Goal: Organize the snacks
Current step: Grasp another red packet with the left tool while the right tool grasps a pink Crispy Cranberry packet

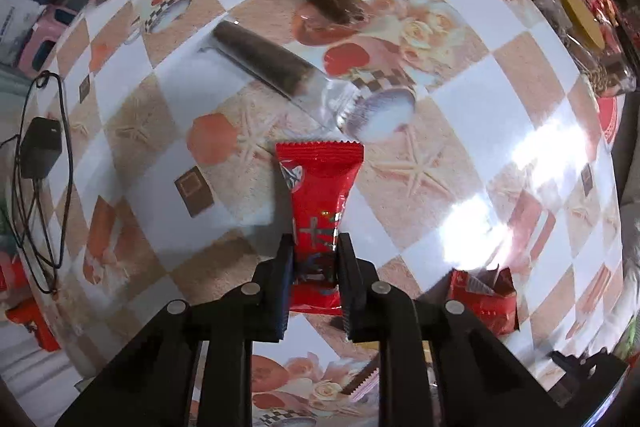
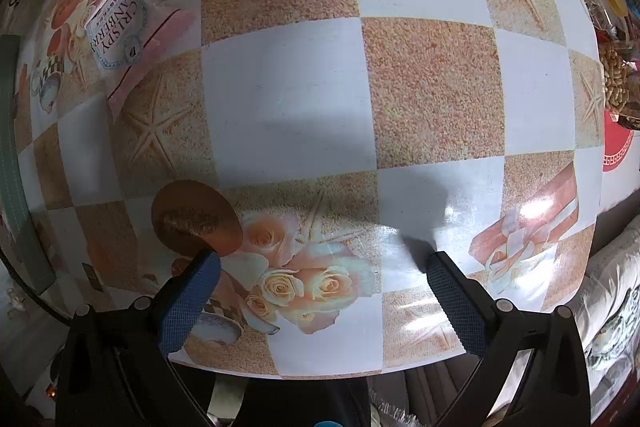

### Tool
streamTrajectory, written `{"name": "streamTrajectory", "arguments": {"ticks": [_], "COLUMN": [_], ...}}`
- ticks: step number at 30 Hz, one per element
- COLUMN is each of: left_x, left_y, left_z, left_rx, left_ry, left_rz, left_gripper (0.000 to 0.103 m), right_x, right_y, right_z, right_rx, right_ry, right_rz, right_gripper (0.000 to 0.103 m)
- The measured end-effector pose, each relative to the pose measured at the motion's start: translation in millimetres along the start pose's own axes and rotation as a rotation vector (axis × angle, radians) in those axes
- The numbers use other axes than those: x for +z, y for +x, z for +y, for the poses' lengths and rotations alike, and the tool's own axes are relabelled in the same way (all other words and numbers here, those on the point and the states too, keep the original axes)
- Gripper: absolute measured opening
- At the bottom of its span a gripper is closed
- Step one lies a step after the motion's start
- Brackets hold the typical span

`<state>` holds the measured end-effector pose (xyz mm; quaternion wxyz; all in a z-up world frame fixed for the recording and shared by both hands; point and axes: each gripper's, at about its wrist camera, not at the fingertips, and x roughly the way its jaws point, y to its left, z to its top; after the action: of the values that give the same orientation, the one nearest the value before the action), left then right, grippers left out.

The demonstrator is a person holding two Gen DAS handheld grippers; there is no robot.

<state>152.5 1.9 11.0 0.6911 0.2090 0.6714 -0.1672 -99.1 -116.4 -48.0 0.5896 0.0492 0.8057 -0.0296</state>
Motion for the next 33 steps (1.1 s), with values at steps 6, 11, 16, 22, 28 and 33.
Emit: {"name": "streamTrajectory", "arguments": {"ticks": [6, 11, 16, 22, 28, 33], "left_x": [-60.7, -130.2, -191.9, -231.6, -247.1, -254.9], "left_y": [2.9, 8.7, 13.9, 21.0, 26.3, 24.0], "left_z": [-1.4, 17.9, 27.5, 34.1, 40.7, 59.2], "left_rx": [-0.031, -0.054, -0.054, -0.077, -0.088, -0.098], "left_ry": [-0.063, -0.155, -0.224, -0.307, -0.351, -0.355], "left_rz": [0.015, 0.049, 0.084, 0.108, 0.108, 0.104], "left_gripper": [0.022, 0.022, 0.022, 0.023, 0.023, 0.023], "right_x": [-2.2, -7.8, 0.5, 25.5, 62.9, 56.9], "right_y": [0.1, -2.0, -2.8, -38.7, -57.3, -34.9], "right_z": [3.0, 6.9, 10.5, 8.4, 9.6, 31.8], "right_rx": [-0.004, -0.008, -0.004, 0.071, 0.077, 0.056], "right_ry": [-0.004, 0.001, 0.004, 0.133, 0.262, 0.186], "right_rz": [-0.018, -0.044, 0.023, -0.105, -0.168, -0.062], "right_gripper": [0.103, 0.103, 0.103, 0.103, 0.103, 0.103]}}
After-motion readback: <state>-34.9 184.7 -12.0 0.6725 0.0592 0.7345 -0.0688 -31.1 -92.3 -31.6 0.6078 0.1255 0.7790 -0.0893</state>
